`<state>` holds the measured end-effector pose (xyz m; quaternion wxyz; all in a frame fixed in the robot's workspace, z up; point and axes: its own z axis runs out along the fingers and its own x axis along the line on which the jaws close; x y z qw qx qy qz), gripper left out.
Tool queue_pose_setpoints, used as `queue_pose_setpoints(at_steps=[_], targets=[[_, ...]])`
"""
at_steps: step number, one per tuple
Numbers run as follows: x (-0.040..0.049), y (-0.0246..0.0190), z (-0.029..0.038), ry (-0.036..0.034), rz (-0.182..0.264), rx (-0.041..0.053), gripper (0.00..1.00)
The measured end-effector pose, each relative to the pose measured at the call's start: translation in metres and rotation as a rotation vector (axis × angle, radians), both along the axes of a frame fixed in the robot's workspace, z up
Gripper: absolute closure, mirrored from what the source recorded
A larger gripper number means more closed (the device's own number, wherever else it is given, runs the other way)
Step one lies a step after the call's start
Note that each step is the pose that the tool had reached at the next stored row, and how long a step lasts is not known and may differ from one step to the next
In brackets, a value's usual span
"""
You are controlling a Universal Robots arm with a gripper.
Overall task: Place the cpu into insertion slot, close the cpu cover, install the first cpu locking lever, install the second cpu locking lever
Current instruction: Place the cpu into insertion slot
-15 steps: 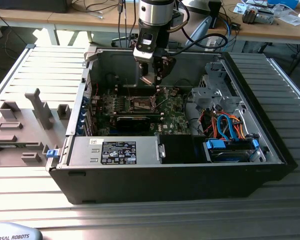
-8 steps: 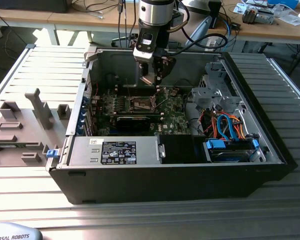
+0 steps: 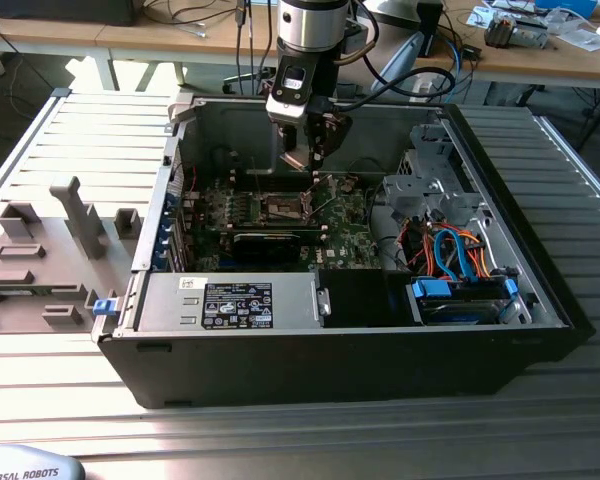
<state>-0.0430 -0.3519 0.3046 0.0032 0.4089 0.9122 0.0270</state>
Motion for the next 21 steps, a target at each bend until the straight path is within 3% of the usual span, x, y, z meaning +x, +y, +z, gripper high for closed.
queue_pose_setpoints(at_steps=[21], targets=[[0.0000,0.0000,0.0000,0.0001,-0.010,0.0000,0.46]])
